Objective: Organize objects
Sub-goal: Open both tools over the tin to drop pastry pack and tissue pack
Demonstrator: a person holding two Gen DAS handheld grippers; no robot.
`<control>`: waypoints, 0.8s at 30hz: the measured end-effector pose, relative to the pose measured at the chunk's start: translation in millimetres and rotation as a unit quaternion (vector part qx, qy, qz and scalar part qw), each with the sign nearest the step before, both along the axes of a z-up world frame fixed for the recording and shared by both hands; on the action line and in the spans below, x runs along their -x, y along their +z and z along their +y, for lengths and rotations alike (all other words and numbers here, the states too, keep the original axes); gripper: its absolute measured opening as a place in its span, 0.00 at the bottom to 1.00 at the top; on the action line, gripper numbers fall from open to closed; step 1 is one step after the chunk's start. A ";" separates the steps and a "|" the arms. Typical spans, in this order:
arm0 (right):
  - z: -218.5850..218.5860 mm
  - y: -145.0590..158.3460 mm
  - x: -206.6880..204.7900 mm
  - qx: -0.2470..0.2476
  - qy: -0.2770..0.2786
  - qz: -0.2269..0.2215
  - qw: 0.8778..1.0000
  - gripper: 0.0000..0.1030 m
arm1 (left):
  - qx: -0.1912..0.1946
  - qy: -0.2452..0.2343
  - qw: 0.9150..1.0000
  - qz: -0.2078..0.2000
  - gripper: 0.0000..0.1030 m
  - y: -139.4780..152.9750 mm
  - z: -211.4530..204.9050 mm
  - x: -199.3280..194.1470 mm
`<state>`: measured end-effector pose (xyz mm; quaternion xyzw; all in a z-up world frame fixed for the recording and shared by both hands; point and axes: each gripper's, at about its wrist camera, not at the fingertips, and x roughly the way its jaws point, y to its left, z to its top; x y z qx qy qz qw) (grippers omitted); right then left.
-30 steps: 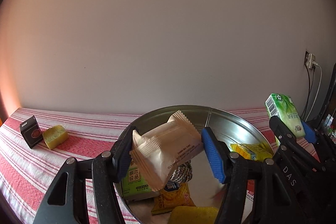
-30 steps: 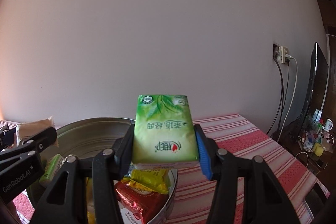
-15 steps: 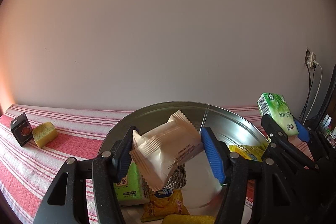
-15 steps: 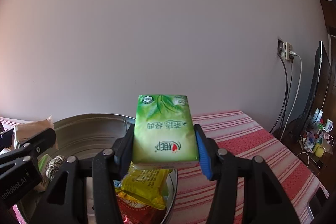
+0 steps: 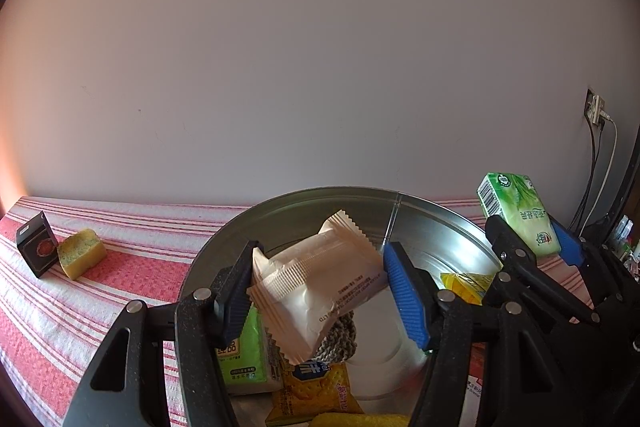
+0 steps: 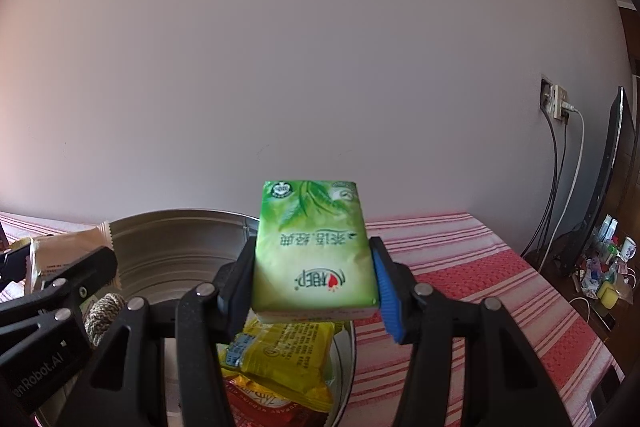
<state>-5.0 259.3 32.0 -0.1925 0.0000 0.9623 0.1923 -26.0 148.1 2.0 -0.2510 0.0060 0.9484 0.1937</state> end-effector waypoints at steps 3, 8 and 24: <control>-1.5 -0.1 1.9 -0.003 0.002 -0.004 1.000 0.52 | 0.002 0.000 1.000 -0.002 0.62 -2.3 -0.4 -1.3; 0.2 0.9 2.5 0.002 0.003 -0.004 1.000 0.52 | 0.004 -0.003 1.000 -0.008 0.62 -5.6 -1.2 -3.6; -1.6 0.9 3.3 0.014 0.025 -0.014 1.000 0.52 | 0.023 -0.005 1.000 -0.014 0.62 -12.3 -4.9 -16.4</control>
